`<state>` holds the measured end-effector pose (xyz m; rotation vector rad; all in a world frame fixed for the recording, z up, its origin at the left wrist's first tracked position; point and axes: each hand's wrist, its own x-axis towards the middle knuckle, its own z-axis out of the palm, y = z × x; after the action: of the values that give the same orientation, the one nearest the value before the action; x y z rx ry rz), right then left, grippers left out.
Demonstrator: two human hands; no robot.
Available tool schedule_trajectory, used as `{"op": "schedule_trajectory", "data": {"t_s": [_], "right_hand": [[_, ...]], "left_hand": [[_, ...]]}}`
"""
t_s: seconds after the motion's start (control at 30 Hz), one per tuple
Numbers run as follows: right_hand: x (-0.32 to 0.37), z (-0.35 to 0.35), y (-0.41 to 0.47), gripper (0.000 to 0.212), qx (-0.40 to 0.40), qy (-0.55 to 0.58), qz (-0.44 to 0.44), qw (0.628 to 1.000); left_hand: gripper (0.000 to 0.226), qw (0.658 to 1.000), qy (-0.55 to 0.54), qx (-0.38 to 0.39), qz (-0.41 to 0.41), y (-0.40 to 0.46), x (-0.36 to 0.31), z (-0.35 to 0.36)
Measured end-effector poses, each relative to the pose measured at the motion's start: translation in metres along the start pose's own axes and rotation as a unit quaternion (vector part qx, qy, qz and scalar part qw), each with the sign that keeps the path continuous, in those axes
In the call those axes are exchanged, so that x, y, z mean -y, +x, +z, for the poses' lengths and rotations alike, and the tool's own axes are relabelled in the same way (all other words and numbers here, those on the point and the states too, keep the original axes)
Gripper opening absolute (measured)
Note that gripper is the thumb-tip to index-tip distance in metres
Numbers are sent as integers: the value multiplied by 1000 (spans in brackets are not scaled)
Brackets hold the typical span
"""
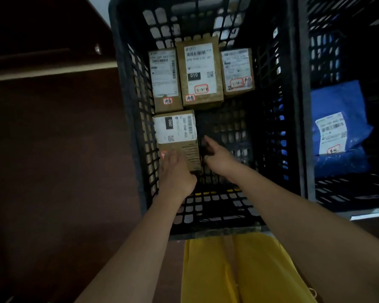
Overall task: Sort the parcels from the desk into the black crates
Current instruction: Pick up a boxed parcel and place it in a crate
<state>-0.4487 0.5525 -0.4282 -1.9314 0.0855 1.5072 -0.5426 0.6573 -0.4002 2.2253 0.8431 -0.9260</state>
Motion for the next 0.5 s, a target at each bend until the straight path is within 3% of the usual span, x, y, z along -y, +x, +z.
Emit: {"op": "schedule_trajectory", "data": {"t_s": [0.13, 0.33, 0.5], "right_hand": [[14, -10, -28, 75, -56, -126, -59, 989], [40, -28, -99, 84, -158, -333, -112, 923], [62, -53, -158, 83, -213, -348, -130, 904]], "left_hand": [[77, 996, 65, -27, 55, -30, -14, -28], [78, 981, 141, -91, 95, -74, -36, -81], [76, 973, 162, -113, 117, -112, -76, -121]]}}
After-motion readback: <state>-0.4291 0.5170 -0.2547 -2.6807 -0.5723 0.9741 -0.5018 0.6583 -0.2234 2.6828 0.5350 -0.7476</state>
